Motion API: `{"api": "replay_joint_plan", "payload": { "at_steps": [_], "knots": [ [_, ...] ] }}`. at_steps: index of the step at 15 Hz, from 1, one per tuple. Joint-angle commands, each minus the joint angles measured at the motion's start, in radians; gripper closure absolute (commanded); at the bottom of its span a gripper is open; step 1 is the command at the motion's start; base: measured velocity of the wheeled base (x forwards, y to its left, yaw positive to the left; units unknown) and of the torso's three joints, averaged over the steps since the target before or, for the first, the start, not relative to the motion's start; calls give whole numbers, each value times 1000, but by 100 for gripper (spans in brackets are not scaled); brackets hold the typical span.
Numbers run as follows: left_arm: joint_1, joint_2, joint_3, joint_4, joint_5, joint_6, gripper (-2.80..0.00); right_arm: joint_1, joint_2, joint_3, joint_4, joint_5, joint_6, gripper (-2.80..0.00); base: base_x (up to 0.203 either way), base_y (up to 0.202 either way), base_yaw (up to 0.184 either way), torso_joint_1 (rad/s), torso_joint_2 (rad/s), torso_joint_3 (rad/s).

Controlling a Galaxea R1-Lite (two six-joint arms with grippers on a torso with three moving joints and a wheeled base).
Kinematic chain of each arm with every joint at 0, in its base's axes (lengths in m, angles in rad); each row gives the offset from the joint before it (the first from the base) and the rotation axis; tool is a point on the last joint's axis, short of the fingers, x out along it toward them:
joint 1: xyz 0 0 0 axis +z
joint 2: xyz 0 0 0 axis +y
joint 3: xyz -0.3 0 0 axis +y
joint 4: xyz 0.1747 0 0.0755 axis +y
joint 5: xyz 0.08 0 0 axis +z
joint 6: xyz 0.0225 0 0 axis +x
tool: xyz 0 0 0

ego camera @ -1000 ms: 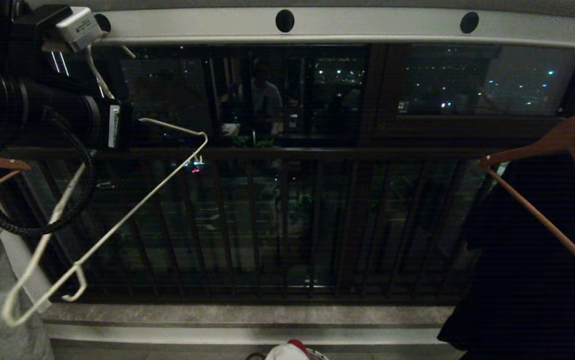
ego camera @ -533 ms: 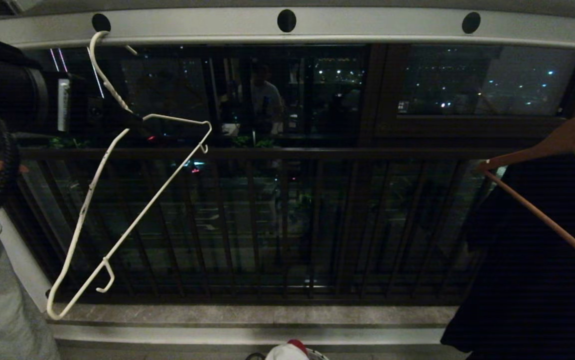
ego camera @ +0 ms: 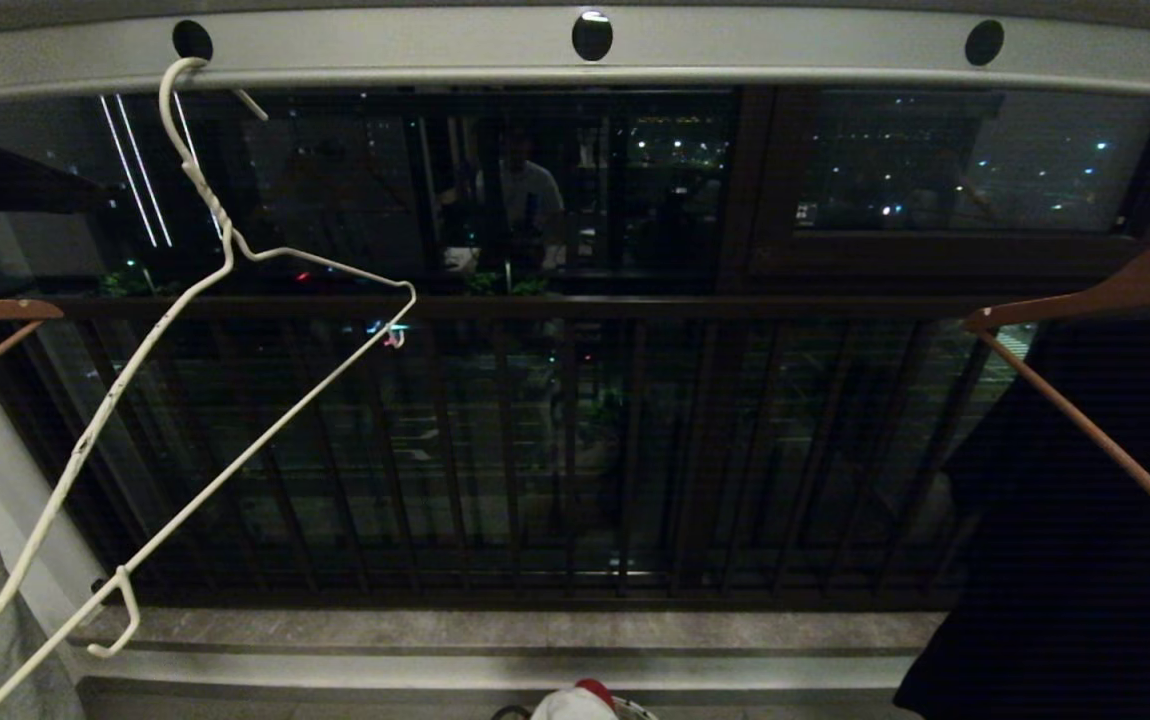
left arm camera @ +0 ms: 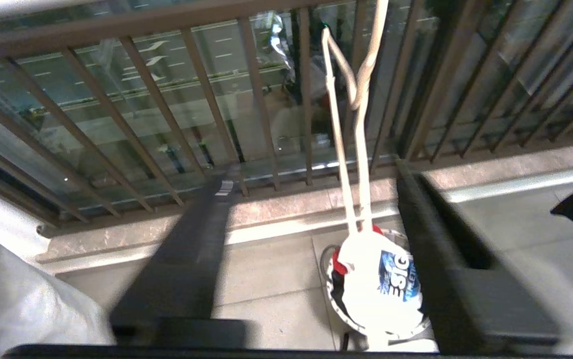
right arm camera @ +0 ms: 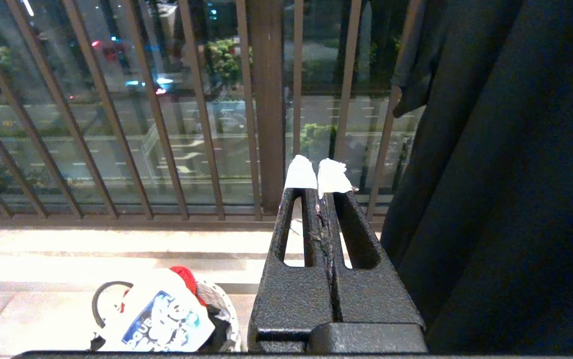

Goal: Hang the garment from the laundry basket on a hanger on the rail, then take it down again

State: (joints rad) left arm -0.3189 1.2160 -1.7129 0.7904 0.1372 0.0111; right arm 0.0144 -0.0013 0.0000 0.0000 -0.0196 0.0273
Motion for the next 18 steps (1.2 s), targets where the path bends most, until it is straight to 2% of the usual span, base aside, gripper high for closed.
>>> {"api": "replay_joint_plan", "payload": {
  "at_steps": [1, 5, 10, 13, 16, 18],
  "knots": [
    [0, -107, 83, 4, -18, -3, 0, 1, 1, 2, 0, 0, 0, 0, 0, 0, 0, 0, 0, 0],
    [5, -305, 288, -20, -33, -77, 0, 1, 1, 2, 0, 0, 0, 0, 0, 0, 0, 0, 0, 0],
    [152, -650, 683, -210, -29, -91, 0, -1, 1, 2, 0, 0, 0, 0, 0, 0, 0, 0, 0, 0],
    [230, -854, 879, -270, -32, -110, 0, -1, 1, 2, 0, 0, 0, 0, 0, 0, 0, 0, 0, 0],
    [270, -958, 1080, -376, -34, -147, 0, 0, 1, 2, 0, 0, 0, 0, 0, 0, 0, 0, 0, 0],
    [295, -1023, 1197, -438, -54, -137, 0, 0, 1, 2, 0, 0, 0, 0, 0, 0, 0, 0, 0, 0]
  ]
}}
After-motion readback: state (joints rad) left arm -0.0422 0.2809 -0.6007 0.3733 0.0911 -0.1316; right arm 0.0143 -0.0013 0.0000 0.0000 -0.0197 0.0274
